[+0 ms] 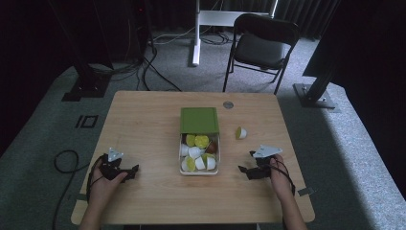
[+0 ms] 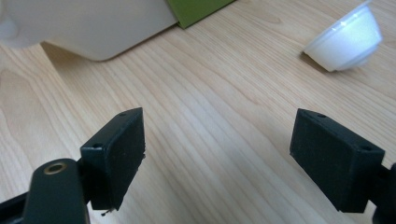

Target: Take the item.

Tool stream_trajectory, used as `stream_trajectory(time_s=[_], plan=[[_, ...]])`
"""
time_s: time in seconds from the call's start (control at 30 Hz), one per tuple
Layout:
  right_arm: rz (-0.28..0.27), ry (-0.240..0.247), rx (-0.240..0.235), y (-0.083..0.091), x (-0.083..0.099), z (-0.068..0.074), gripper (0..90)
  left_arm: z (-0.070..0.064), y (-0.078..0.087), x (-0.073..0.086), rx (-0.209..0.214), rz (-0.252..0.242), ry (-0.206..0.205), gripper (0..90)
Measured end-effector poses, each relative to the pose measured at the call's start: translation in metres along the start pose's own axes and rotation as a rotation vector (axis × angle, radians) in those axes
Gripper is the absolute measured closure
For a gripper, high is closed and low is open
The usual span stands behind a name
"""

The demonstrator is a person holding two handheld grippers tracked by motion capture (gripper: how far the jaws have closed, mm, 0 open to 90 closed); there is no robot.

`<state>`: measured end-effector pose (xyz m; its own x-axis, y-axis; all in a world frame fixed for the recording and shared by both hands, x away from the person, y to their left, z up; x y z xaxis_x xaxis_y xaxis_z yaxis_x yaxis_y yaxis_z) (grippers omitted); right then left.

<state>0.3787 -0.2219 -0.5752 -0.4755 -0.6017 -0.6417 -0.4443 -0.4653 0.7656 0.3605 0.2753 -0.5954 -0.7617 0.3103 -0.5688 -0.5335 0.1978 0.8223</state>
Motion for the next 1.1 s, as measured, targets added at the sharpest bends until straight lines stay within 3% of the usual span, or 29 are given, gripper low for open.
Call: stream_trajectory(time_s=[0.13,0.43,0.67,0.83,0.87,1.1], plan=[[-0.009,0.004,-0.031,0.006,0.008,0.002,17.8,0.0,0.0,0.0,0.0,0.0,0.0,9.3],[0.037,0.144,-0.11,0.015,0.029,0.018,17.8,0.0,0.0,0.0,-0.001,0.001,-0.001,9.3],[0.051,0.192,-0.137,0.018,0.041,0.024,16.6,0.0,0.0,0.0,-0.001,0.001,-0.001,9.3],[0.068,0.193,-0.18,0.018,0.052,0.028,13.4,0.0,0.0,0.0,-0.001,0.001,-0.001,9.3],[0.077,0.213,-0.182,0.018,0.054,0.029,13.1,0.0,0.0,0.0,-0.001,0.001,-0.001,9.3],[0.051,0.175,-0.196,0.02,0.06,0.031,12.7,0.0,0.0,0.0,-0.001,0.001,-0.001,9.3]])
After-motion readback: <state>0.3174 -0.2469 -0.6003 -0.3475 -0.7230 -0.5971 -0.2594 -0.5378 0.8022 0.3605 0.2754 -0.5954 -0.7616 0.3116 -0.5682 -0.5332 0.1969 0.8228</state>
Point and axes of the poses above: each handheld gripper's, and its own axes: y roughly backward along the jaws, x roughly out of its underside, z roughly to its left, the point moved 6 cm from there along -y, roughly forward along the jaws, and after that the axes turned 10 degrees about z, right-handed, at the moved point
